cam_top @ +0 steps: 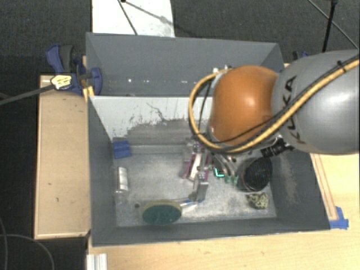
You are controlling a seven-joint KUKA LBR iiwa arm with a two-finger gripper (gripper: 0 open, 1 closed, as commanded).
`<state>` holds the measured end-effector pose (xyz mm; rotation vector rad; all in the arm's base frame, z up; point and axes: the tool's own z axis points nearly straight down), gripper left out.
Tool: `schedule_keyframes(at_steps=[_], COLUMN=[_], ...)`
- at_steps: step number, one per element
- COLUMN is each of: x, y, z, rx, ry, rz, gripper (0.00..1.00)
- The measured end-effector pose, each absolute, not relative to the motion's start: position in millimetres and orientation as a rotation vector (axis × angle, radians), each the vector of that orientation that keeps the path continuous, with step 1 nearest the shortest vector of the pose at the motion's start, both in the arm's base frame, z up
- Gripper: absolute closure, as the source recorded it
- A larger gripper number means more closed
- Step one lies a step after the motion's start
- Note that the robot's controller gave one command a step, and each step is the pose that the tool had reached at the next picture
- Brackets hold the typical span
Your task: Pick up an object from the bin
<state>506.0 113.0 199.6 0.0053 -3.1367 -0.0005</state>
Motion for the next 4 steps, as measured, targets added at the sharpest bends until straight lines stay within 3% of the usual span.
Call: schedule_keyframes(at_steps=[1,2,3,4], x=[474.0,479.8,476.8,501.3], y=[133,177,176,166], z=[81,72,70,190], rx=[-0.019,0.220,0.209,0.171], ry=[-3.136,-3.149,-3.140,-3.148], rz=[0.000,-0.006,-0.004,-0.004], gripper=[0.00,0.00,1.00,1.00])
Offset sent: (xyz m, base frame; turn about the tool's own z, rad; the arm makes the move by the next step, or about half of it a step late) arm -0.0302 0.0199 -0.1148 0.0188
